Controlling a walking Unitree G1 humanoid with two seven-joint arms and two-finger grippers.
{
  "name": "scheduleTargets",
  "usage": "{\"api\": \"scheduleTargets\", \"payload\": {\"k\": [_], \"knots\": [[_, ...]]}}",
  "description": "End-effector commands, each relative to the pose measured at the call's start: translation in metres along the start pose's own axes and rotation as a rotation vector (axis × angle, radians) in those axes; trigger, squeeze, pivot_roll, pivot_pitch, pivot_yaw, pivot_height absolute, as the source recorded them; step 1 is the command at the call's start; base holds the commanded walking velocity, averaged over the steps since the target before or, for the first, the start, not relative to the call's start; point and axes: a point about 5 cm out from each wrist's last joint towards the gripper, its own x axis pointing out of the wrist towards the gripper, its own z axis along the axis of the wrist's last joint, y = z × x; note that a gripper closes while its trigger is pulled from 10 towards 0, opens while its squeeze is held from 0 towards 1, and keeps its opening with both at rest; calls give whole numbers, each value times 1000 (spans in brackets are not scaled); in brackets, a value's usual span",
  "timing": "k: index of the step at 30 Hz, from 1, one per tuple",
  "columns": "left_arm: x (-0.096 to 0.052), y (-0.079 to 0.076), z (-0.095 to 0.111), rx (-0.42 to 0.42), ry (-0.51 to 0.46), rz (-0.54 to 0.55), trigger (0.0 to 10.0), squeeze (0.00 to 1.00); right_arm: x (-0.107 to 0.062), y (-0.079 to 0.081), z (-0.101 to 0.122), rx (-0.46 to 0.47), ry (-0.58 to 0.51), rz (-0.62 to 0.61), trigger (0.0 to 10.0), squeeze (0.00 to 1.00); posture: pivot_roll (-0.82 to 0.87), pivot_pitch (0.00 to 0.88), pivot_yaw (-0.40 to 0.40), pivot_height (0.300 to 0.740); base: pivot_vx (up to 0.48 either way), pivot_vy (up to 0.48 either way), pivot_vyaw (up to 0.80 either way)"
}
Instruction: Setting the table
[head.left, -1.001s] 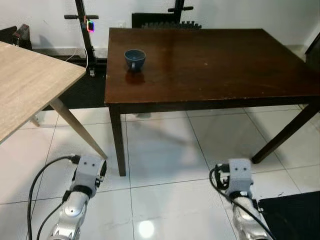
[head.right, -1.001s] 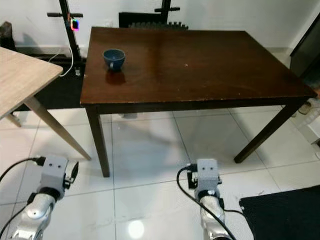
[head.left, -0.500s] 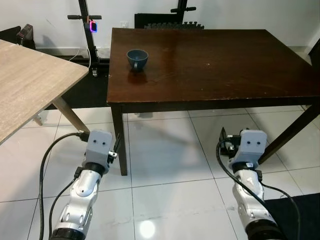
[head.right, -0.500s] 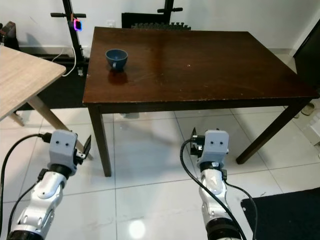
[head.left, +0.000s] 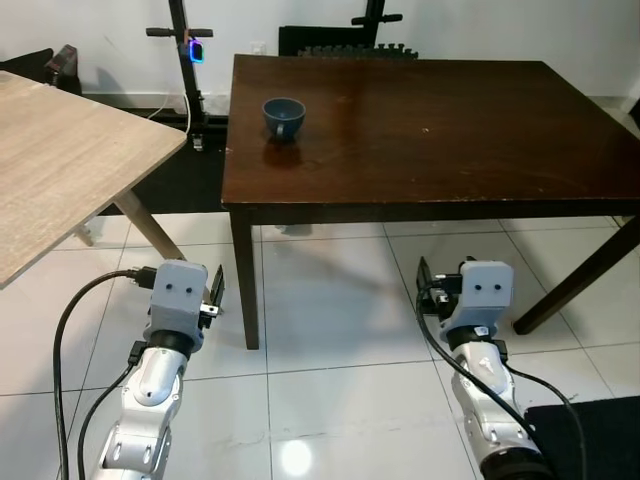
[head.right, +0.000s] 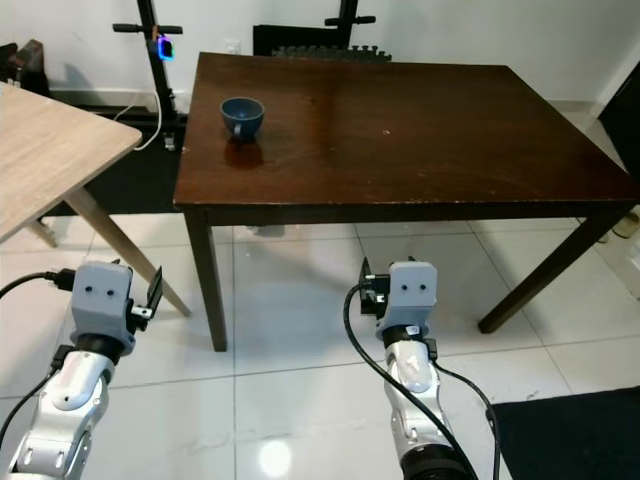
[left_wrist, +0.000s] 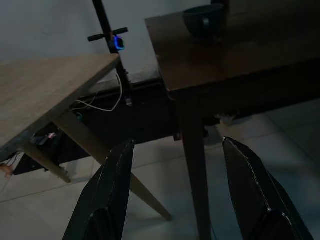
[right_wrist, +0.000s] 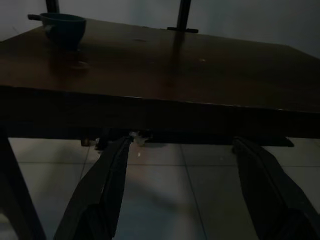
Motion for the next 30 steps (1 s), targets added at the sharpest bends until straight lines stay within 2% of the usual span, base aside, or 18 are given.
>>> {"api": "scheduleTargets", "payload": {"k": [1, 4, 10, 30], "knots": [[0, 0, 0, -3, 12, 3, 10000, 0, -1, -1, -1, 16, 15, -10, 10000, 0, 32, 79, -5, 740, 0, 0, 0], [4, -7, 9, -14, -27, -27, 10000, 0, 4, -2, 7, 24, -9, -12, 10000, 0, 28, 76, -1, 740, 0, 0, 0], [7, -11, 16, -19, -32, -43, 10000, 0, 5, -3, 9, 25, -8, -16, 10000, 0, 23, 74, 6, 740, 391, 0, 0], [8, -13, 17, -19, -19, -61, 10000, 0, 1, -3, 5, 18, 23, -12, 10000, 0, 19, 68, 15, 740, 460, 0, 0]]}}
